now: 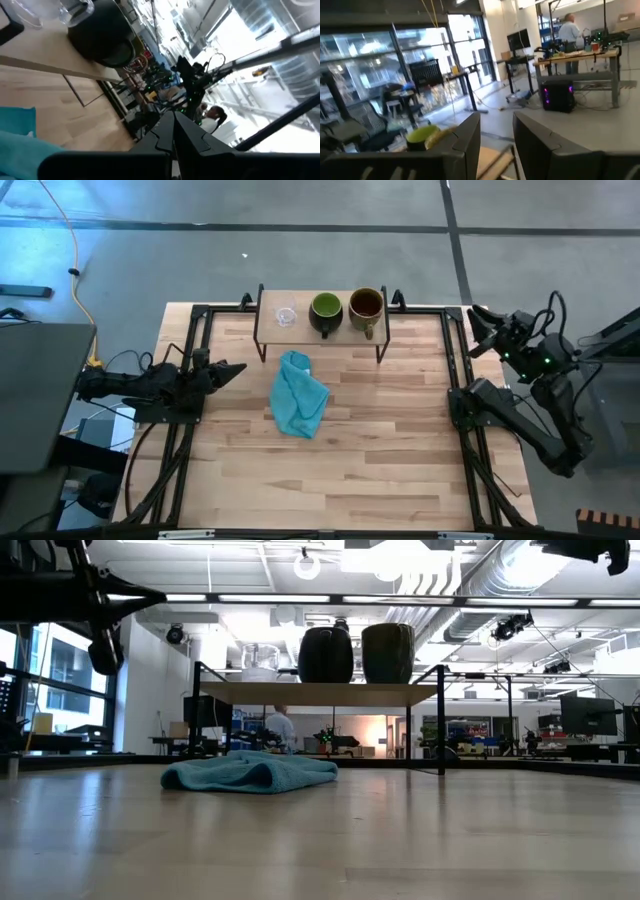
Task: Stack small to large cups/mugs on shelf
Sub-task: Return to Home Position
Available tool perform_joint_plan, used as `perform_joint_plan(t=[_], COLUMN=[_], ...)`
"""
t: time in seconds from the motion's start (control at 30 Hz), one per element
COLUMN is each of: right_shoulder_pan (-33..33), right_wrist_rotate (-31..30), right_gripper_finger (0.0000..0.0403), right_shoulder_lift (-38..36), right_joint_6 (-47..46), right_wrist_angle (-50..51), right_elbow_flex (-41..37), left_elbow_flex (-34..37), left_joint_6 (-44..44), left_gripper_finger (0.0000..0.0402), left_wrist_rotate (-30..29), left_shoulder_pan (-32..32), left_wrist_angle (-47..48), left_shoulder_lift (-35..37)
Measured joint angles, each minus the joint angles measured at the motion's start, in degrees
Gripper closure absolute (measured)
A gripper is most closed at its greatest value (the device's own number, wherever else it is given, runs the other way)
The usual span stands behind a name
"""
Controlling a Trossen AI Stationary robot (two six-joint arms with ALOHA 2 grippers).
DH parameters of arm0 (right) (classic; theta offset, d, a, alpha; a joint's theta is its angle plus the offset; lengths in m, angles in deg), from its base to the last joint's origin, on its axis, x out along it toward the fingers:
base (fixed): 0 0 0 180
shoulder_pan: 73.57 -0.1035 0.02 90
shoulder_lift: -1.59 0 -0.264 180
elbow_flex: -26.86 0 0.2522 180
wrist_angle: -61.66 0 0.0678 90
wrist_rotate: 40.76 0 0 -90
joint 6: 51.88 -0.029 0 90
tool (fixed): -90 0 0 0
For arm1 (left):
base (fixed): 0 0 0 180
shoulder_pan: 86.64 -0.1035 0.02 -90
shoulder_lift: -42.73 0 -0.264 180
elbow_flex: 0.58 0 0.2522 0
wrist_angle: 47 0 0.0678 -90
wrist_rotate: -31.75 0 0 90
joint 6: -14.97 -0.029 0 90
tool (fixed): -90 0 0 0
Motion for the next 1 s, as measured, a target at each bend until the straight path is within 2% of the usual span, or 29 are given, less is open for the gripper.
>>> perform_joint_plan(t=[0.13,0.3,0.37,0.53,0.7,0.8,1.0], right_shoulder_pan=[-0.02,-0.02,-0.02,-0.02,-0.02,0.0,-0.02], right_wrist_rotate=[-0.35,-0.99,-3.05,-7.42,-7.51,-5.21,-0.34], right_gripper_finger=[0.0297,0.0297,0.0297,0.0297,0.0297,0.0297,0.0297], right_shoulder_lift=[0.07,0.11,0.11,0.12,0.78,1.5,1.55], right_joint_6=[1.43,3.81,1.42,1.56,5.08,6.93,5.53], right_wrist_angle=[3.36,10.66,12.11,12.99,8.58,4.6,-11.41], right_elbow_flex=[-0.27,-0.29,-0.31,-0.31,-0.33,-1.28,-12.38], left_elbow_flex=[0.0,0.0,0.0,0.0,0.0,0.0,0.0], left_joint_6=[-2.32,-6.3,-7.19,-17.16,-25.72,-28.93,-31.74], left_gripper_finger=[0.0401,0.0401,0.0401,0.0401,0.0401,0.0401,0.0401], left_wrist_rotate=[0.06,-2.92,-3.95,-5.95,-7.15,-7.36,-7.15], left_shoulder_pan=[0.0,0.0,0.0,0.0,0.0,0.0,0.01], left_wrist_angle=[0.86,4.19,4.78,6.24,5.08,4.5,3.97], left_shoulder_lift=[0.0,0.0,-0.02,-0.04,0.0,-0.02,0.0])
